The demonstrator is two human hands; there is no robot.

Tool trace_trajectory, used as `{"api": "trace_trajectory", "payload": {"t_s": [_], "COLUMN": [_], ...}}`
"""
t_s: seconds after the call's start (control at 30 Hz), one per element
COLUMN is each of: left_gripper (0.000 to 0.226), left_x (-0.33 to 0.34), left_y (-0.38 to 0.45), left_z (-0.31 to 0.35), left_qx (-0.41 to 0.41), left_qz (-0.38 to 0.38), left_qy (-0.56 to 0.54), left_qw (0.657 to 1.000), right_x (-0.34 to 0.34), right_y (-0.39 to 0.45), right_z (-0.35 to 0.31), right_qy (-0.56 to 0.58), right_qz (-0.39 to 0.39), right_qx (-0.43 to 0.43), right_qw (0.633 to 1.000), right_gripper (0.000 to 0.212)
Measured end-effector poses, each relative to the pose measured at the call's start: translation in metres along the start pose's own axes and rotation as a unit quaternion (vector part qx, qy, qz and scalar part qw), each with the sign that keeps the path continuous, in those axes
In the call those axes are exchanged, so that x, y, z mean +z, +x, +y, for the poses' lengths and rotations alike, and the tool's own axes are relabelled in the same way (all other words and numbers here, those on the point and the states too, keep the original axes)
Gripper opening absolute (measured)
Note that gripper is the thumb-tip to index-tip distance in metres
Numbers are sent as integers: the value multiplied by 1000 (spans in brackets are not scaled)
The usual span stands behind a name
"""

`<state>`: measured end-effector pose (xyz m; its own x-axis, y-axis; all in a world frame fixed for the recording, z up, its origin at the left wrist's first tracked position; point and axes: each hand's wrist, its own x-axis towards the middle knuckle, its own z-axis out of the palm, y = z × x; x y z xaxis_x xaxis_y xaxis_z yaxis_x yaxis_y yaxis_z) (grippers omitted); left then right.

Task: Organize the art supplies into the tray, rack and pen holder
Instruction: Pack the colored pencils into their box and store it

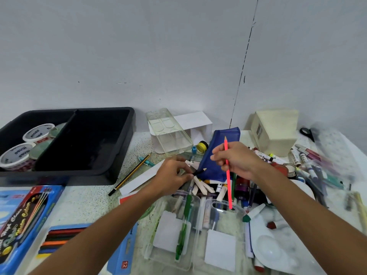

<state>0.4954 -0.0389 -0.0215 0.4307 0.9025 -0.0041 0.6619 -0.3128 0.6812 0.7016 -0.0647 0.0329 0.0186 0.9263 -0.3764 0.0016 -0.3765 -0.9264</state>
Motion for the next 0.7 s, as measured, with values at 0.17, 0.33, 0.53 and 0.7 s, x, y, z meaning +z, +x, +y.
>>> {"api": "trace_trajectory", "payload": {"t_s": [0.17, 0.33, 0.53, 0.7], "left_gripper": [10, 9, 6, 6], "left_x": [-1, -1, 3, 8], "left_y": [-9, -13, -12, -3], "left_z": [10, 17, 36, 68], "left_qx": [32, 42, 47, 53], "left_qz": [4, 32, 71, 123], "left_qy": [-31, -82, -208, -294], "left_qw": [999, 995, 975, 946], "right_x": [10, 13, 12, 6], "right_y": [-10, -15, -15, -19], "right_z": [-1, -5, -4, -11], "right_qy": [-137, -161, 67, 172], "right_qz": [-24, -49, -51, -37], "right_qx": [-13, -30, -59, -113], "right_qw": [990, 985, 995, 978], "right_gripper": [20, 24, 15, 18]}}
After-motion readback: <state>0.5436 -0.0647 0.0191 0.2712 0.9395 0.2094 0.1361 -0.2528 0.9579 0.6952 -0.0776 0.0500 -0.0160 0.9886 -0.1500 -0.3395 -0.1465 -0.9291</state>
